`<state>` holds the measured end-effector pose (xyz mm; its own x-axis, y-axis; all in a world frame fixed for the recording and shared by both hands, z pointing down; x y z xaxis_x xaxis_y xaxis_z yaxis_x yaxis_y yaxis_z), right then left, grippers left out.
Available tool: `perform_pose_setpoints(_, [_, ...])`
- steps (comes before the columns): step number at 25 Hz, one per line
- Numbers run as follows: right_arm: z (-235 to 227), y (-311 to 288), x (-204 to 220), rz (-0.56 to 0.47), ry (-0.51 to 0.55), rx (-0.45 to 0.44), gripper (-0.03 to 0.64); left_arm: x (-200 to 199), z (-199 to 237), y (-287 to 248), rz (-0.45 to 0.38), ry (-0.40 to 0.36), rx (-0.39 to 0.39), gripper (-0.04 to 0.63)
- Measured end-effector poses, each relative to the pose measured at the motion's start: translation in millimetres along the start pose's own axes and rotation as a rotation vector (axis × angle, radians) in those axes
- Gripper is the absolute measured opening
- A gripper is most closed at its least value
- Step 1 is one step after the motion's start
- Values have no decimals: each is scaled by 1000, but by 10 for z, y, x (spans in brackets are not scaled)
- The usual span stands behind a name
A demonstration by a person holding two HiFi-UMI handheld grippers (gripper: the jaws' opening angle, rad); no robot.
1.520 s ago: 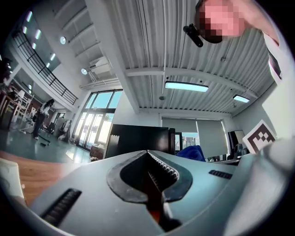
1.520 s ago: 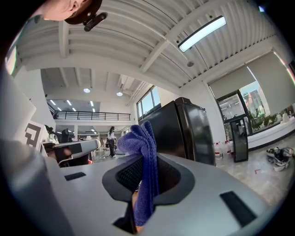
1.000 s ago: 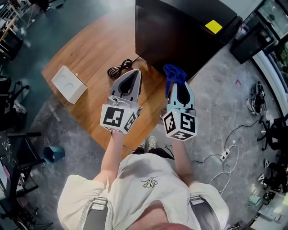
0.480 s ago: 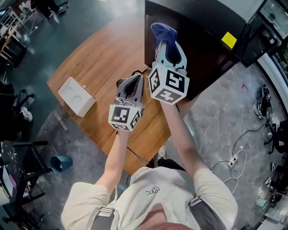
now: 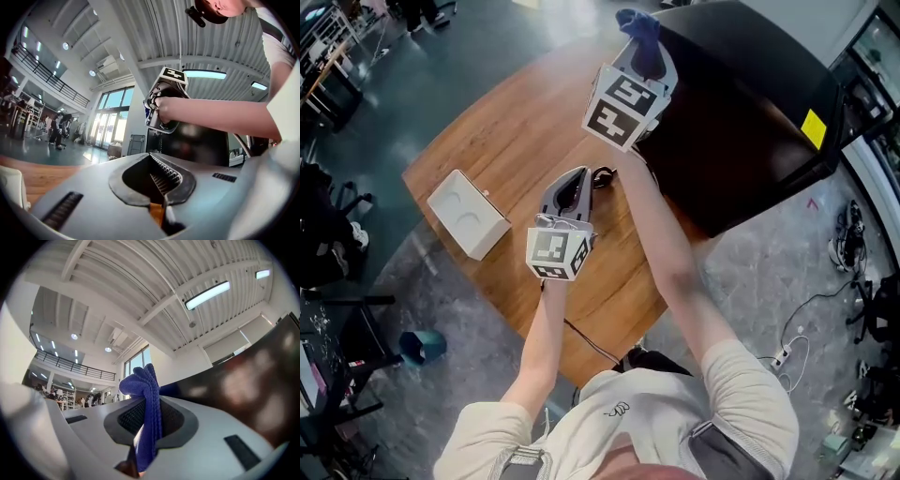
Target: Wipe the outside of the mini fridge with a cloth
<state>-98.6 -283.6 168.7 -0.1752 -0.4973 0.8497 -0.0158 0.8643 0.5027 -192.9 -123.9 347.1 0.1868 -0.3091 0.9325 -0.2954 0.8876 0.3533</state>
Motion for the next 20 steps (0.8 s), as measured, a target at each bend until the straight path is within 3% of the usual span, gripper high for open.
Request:
perform_pose_setpoints(11, [54, -112, 48, 1, 155, 49, 61, 91, 145, 61, 13, 12, -35, 5])
perform_pose_setpoints(20, [-317, 169, -153, -24, 233, 132, 61, 119, 36, 92, 19, 29, -34, 5])
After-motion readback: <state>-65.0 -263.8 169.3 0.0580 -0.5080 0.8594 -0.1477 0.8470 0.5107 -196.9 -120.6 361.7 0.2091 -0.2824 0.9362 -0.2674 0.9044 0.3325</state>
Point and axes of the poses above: the fingertips, and each gripper's own axes: y backward along the fingers, z to its left, x out of its underside, the point moved 6 cm from there along y, backward along the fingers, and after that the axes turned 15 degrees about -z, right-handed, at the moved point
